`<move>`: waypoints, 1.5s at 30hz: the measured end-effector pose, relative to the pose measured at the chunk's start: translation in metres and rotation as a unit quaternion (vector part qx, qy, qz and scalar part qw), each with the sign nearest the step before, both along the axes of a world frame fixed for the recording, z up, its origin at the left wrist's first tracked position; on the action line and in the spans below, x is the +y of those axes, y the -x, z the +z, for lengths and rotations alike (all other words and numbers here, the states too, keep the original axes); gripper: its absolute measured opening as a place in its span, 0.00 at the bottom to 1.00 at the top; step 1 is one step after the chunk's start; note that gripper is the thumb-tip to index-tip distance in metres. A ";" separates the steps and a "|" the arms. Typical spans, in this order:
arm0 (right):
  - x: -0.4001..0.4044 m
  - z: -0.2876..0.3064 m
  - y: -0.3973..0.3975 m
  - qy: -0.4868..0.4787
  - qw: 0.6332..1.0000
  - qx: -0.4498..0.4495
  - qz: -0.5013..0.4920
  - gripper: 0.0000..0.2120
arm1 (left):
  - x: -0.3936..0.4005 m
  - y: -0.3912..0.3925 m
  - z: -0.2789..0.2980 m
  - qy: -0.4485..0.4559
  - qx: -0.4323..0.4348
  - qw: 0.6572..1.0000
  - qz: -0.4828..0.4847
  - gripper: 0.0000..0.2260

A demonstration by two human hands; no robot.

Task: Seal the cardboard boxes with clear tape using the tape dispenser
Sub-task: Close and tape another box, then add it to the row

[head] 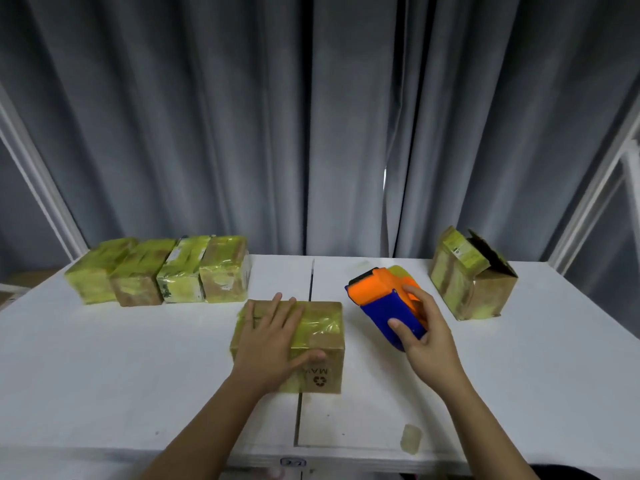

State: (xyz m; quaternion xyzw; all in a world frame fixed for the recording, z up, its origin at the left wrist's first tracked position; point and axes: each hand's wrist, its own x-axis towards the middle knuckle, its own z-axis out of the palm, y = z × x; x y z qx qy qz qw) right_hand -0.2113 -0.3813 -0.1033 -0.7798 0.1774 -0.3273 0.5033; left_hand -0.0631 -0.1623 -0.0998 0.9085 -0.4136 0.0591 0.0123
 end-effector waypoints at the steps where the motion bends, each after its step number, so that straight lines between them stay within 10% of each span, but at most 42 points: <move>1: 0.000 0.004 0.000 0.001 1.000 -0.006 0.009 0.26 | -0.003 -0.002 0.003 -0.006 0.005 1.000 0.001 0.39; 7: 0.003 0.020 0.003 0.041 0.999 0.009 0.021 0.26 | -0.021 -0.005 0.041 0.101 0.112 0.988 0.017 0.44; 13: 0.016 0.030 0.004 0.056 0.997 0.040 0.030 0.25 | -0.035 0.019 0.103 0.394 0.199 0.896 -0.044 0.19; 18: 0.026 0.040 0.005 0.053 0.997 0.037 0.035 0.26 | -0.042 0.018 0.105 0.432 0.162 0.885 -0.063 0.03; 32: 0.041 0.044 0.023 0.138 0.989 0.040 0.042 0.30 | -0.059 0.023 0.129 0.330 0.077 0.938 -0.078 0.03; 45: 0.029 0.081 0.038 0.151 0.985 0.079 0.034 0.25 | -0.066 0.031 0.135 0.412 0.089 0.904 -0.070 0.05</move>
